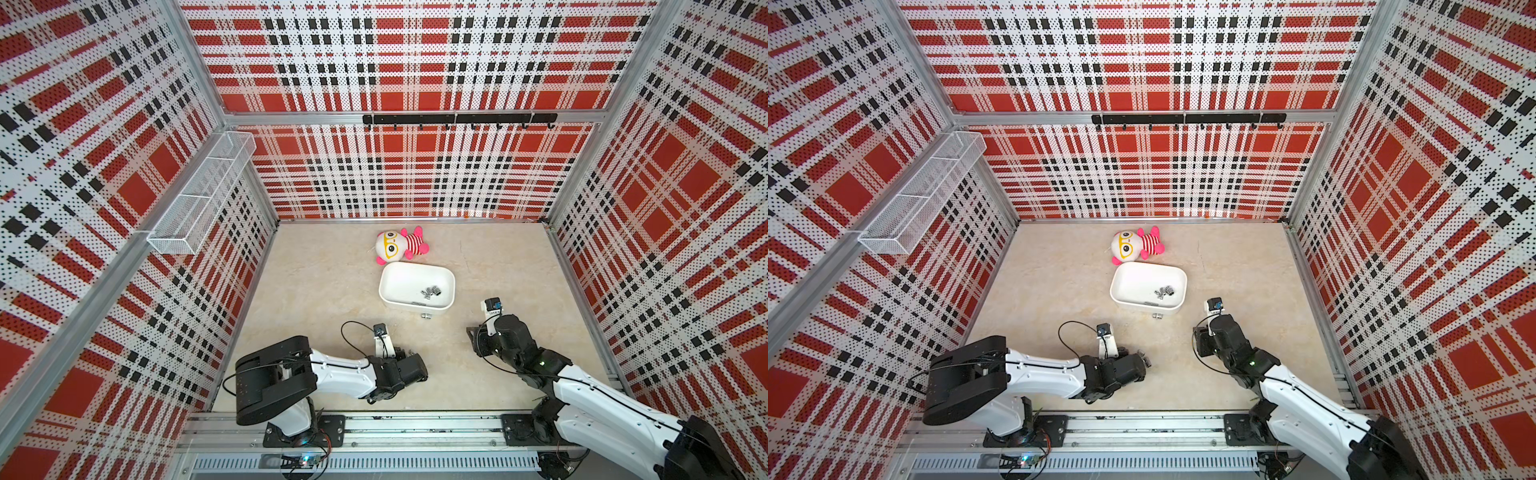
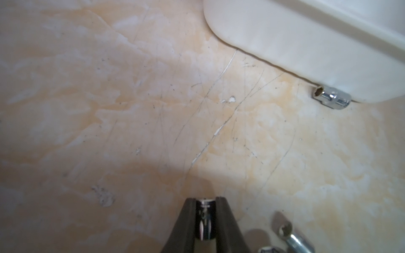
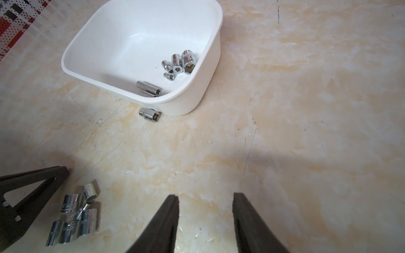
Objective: Put the socket on the desktop into the storage box
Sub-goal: Pick up the socket head from the center of the board.
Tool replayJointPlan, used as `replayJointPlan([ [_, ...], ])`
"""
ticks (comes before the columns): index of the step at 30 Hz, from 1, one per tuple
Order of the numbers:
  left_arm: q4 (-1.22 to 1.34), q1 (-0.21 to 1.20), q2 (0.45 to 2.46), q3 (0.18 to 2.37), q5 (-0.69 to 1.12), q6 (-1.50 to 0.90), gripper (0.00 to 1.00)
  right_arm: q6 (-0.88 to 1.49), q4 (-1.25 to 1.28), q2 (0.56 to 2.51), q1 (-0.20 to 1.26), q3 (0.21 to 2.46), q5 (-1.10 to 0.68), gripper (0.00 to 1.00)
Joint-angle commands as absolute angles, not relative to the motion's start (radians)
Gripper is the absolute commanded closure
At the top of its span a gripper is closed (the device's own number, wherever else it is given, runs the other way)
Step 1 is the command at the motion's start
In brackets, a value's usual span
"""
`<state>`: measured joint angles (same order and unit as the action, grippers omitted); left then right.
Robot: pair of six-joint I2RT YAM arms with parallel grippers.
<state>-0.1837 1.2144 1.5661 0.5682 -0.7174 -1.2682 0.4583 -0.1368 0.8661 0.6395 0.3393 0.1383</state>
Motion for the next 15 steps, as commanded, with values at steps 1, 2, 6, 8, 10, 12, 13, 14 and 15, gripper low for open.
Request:
replayJointPlan([
  [1,-0.209,1.22,1.551,0.579,-0.654,-1.216,0.9,0.46,-0.127,0.871,0.644,0.35,0.137,0.54],
  [2,-0.21,1.219,1.534,0.578,-0.661,-1.209,0.9,0.46,-0.127,0.871,0.645,0.35,0.136,0.54],
  [6,-0.229,1.199,1.465,0.59,-0.676,-1.16,0.92,0.46,-0.127,0.873,0.644,0.35,0.136,0.54],
  [8,-0.243,1.186,1.433,0.604,-0.685,-1.126,0.93,0.46,-0.127,0.873,0.644,0.351,0.138,0.54],
  [10,-0.256,1.171,1.399,0.624,-0.698,-1.097,0.93,0.46,-0.127,0.874,0.646,0.352,0.136,0.54],
  [12,-0.258,1.148,1.367,0.653,-0.699,-1.048,0.97,0.46,-0.127,0.872,0.645,0.351,0.137,0.54],
  [13,-0.258,1.14,1.357,0.669,-0.704,-1.027,0.97,0.459,-0.127,0.873,0.644,0.351,0.137,0.54],
  [14,-0.258,1.127,1.348,0.692,-0.706,-1.004,0.97,0.459,-0.127,0.872,0.644,0.351,0.136,0.54],
  [15,-0.258,1.117,1.341,0.714,-0.708,-0.98,0.97,0.458,-0.127,0.873,0.644,0.351,0.137,0.54],
])
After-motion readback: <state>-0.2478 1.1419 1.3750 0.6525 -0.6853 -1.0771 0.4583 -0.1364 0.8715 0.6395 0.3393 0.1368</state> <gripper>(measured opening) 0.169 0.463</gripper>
